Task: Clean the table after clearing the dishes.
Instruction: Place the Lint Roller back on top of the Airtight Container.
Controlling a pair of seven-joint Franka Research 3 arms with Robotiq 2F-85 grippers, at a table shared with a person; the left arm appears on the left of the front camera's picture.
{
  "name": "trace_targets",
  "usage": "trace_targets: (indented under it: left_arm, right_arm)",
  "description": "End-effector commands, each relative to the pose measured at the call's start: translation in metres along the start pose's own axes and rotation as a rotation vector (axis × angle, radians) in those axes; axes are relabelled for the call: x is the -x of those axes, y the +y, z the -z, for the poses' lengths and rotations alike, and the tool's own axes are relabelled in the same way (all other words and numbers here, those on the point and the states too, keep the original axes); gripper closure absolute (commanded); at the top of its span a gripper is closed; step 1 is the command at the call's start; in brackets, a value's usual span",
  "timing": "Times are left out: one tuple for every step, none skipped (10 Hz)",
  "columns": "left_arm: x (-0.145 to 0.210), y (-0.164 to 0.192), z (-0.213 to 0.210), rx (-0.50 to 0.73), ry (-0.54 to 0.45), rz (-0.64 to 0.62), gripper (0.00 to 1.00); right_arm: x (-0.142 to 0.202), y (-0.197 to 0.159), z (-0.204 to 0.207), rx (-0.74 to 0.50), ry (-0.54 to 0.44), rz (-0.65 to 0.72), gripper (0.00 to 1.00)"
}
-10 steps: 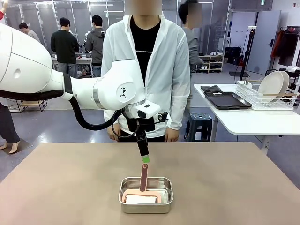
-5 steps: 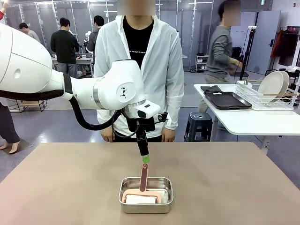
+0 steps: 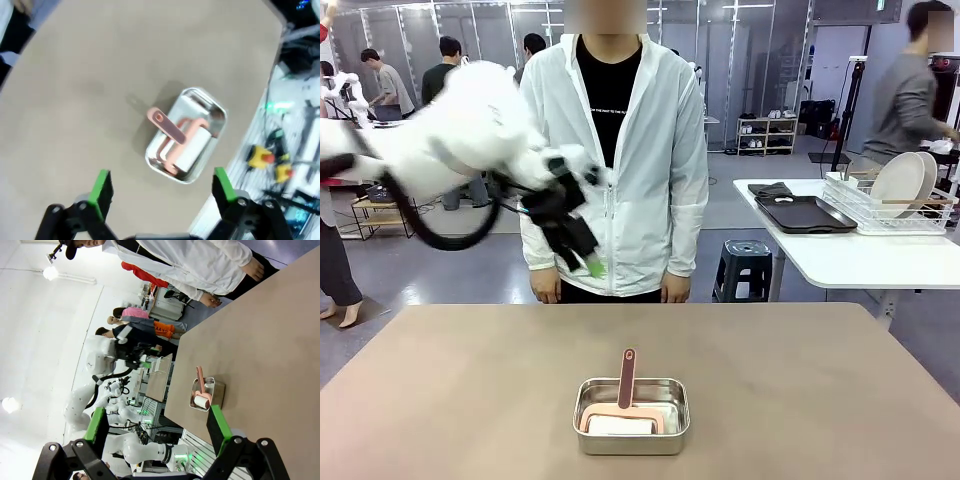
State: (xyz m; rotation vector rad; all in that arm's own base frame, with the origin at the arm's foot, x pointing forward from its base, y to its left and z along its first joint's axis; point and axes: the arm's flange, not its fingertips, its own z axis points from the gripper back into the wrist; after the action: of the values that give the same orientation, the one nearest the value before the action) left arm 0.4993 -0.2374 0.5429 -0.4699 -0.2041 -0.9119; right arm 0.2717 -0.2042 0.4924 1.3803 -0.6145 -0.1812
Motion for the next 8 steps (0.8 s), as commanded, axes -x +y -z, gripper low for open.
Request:
trace_targets:
  left_arm:
    - [0.090, 0.004, -0.058, 0.140, -0.212, -0.141, 0.00]
    - [0.134, 0.010, -0.089, 0.176, -0.307, -0.197, 0.00]
    - [0.188, 0.022, -0.117, 0.210, -0.419, -0.252, 0.00]
    - [0.232, 0.035, -0.134, 0.228, -0.511, -0.269, 0.00]
    - [0.274, 0.047, -0.144, 0.242, -0.551, -0.284, 0.00]
    - [0.310, 0.058, -0.152, 0.253, -0.596, -0.318, 0.00]
    - [0.352, 0.070, -0.160, 0.239, -0.692, -0.393, 0.00]
    - [0.395, 0.081, -0.168, 0.224, -0.750, -0.488, 0.00]
  right_arm:
    - [0.000, 0.003, 0.001, -0.008, 0.001, -0.007, 0.00]
    - [0.000, 0.003, 0.001, -0.008, 0.001, -0.007, 0.00]
    - [0.000, 0.003, 0.001, -0.008, 0.001, -0.007, 0.00]
    - [0.000, 0.003, 0.001, -0.008, 0.001, -0.007, 0.00]
    - [0.000, 0.003, 0.001, -0.008, 0.001, -0.007, 0.00]
    - [0.000, 0.003, 0.001, -0.008, 0.001, -0.007, 0.00]
    - [0.000, 0.003, 0.001, -0.008, 0.001, -0.007, 0.00]
    - [0.000, 0.003, 0.001, -0.008, 0.001, -0.007, 0.00]
